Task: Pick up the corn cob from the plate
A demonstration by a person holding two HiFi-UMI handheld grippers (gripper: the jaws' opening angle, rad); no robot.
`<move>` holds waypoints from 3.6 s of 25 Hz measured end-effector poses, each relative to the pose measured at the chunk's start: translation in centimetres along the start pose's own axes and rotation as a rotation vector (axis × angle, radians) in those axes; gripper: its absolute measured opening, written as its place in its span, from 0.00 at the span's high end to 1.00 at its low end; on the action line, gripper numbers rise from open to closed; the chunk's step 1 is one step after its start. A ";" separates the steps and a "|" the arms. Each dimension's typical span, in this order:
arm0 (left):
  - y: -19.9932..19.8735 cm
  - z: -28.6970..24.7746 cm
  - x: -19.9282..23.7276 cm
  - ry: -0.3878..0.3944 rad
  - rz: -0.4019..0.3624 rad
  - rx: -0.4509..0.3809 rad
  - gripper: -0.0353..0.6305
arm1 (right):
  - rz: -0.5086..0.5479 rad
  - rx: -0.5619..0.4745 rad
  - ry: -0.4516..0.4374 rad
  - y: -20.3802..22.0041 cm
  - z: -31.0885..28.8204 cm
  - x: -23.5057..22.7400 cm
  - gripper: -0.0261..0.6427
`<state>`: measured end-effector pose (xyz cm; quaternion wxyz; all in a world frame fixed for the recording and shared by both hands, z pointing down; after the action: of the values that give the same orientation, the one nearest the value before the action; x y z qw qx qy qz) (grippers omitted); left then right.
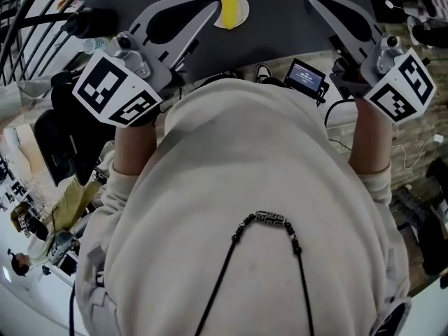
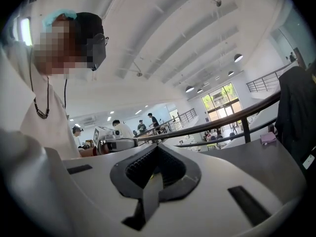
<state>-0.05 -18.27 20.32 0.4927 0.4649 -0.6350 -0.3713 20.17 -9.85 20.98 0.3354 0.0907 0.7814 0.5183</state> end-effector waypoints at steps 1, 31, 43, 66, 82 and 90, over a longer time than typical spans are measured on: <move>0.0 0.1 0.3 0.004 -0.003 -0.002 0.94 | 0.008 -0.011 0.012 -0.2 0.1 0.0 0.94; 3.6 2.9 6.0 0.006 0.174 -0.110 0.94 | 0.107 0.205 0.045 -6.0 -11.2 -3.6 0.94; 5.2 3.2 7.3 -0.103 0.316 -0.116 0.94 | 0.043 0.220 -0.073 -4.2 -14.4 -6.0 0.94; 6.7 3.7 5.5 -0.070 0.325 -0.055 0.94 | -0.094 0.327 0.046 3.3 -13.4 -8.8 0.86; 7.2 3.9 4.6 -0.105 0.328 -0.063 0.94 | -0.160 0.467 0.084 8.8 -14.5 -11.6 0.74; 8.0 4.3 3.5 -0.140 0.351 -0.049 0.94 | -0.207 0.544 0.110 12.2 -14.6 -13.0 0.66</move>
<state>-6.33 -19.20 27.72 0.5155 0.3080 -0.7299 -0.3264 18.48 -21.71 40.64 0.3071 0.0687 0.9137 0.2572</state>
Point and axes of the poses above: the fingertips, and each gripper's own axes: z backward along the fingers, x to its left, y out of its underside, the point moved 6 cm from there along z, backward along the fingers, and after that the axes turned 6 degrees about x, right-handed, at the moved point
